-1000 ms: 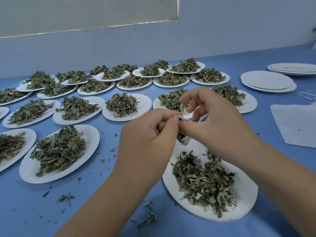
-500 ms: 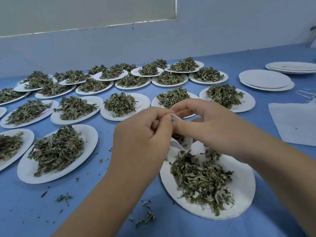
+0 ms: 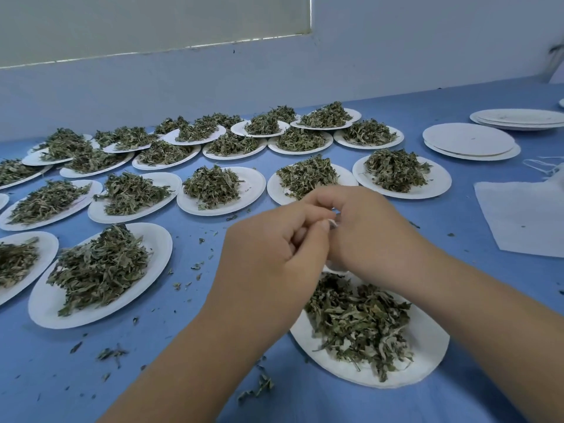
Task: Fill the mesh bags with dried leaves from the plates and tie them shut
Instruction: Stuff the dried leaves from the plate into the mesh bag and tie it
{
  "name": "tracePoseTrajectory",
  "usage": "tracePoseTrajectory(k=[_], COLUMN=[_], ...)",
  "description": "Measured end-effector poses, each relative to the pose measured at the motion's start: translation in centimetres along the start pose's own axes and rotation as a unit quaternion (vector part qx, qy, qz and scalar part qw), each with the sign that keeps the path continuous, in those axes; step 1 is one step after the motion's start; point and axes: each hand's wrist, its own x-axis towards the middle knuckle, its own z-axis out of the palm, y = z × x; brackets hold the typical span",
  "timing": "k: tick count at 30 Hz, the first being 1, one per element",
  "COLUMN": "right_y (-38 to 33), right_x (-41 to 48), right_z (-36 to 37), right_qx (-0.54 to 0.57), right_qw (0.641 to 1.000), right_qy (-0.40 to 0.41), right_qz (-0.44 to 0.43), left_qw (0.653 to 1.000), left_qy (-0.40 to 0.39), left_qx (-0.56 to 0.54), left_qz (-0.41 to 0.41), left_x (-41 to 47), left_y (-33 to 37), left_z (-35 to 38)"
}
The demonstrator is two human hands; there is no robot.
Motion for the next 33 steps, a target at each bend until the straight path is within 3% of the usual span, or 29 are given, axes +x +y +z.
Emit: tracePoseTrajectory(k=[2,5,7,13,20,24,28,33], right_y=[-0.1,-0.4,-0.4,0.0,0.3,0.7,1.0,0.6], right_x=[0.0,-0.1,0.0,0.5,0.6,0.3,-0.2,-0.9], right_z=[-0.2,-1.3,-1.8,-0.2,-4.6,-7.2,-8.1,-7.6], right_qx=[-0.019,0.037,0.049,-0.087,-0.036,-0.141,-0.268,-0.292], right_qw=[0.999,0.998,0.998,0.996,0.999,0.988,0.943,0.910], right_qy=[-0.026,-0.057,-0.041,-0.003,0.014,-0.066,-0.195,-0.287], right_qz=[0.001,-0.007,-0.003,-0.002,-0.012,-0.001,0.035,0.066], left_qw=[1.000,0.999,0.999,1.000,0.999,0.995,0.992,0.992], left_qy=[0.009,0.021,0.022,-0.006,0.043,0.080,0.110,0.122], left_qx=[0.003,-0.008,-0.023,-0.009,-0.008,-0.023,-0.019,0.023], left_qz=[-0.007,-0.027,-0.027,0.007,-0.026,-0.050,-0.056,-0.024], left_x=[0.1,0.3,0.4,0.1,0.4,0.6,0.8,0.8], left_y=[-0.2,-0.5,-0.5,-0.1,-0.5,-0.6,-0.9,-0.9], left_z=[-0.1,-0.6,-0.8,-0.1,-1.2,-1.7,-2.2,-2.7])
